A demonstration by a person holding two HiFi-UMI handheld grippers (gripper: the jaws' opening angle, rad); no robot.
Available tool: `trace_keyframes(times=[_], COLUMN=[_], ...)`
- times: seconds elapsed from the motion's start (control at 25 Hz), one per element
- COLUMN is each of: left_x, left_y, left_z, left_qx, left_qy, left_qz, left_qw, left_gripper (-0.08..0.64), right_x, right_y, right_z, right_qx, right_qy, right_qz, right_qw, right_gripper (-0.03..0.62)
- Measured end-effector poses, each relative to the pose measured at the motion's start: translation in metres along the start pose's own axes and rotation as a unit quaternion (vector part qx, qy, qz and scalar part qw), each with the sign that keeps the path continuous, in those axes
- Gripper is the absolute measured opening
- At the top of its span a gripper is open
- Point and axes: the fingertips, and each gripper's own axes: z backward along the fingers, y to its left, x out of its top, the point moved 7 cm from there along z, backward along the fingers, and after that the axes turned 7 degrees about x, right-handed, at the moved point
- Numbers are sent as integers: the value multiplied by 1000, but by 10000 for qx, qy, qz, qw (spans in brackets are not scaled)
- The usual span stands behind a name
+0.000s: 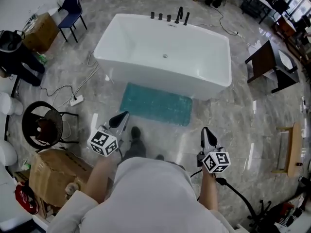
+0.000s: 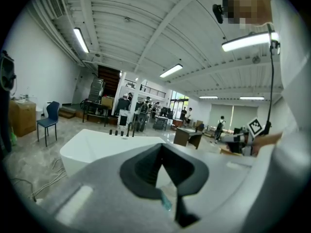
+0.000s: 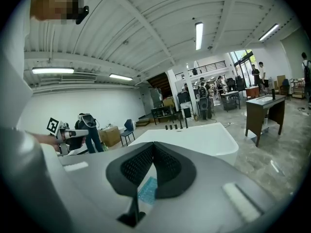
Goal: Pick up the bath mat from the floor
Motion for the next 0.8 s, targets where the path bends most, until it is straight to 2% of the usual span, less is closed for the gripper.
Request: trace_keyframes(times=[0.2, 0.48, 0.8], left_x=[11, 32, 34], left_y=[51, 126, 191], left_z=[-25, -61, -103], left_qx=[-204, -354, -918], left_qy=[143, 119, 422], left_qz=[-4, -84, -308], left_qw=[9997, 9993, 9944], left_gripper=[0, 0, 0], right_x=[9, 20, 21], right_y=[11, 29, 48], right_z=[-50, -108, -174], right_qx=[-166, -537, -828], right_qy=[12, 1, -50], right_qz=[-96, -217, -351], right_qw=[9998, 9983, 9959], right_gripper=[3, 3, 5])
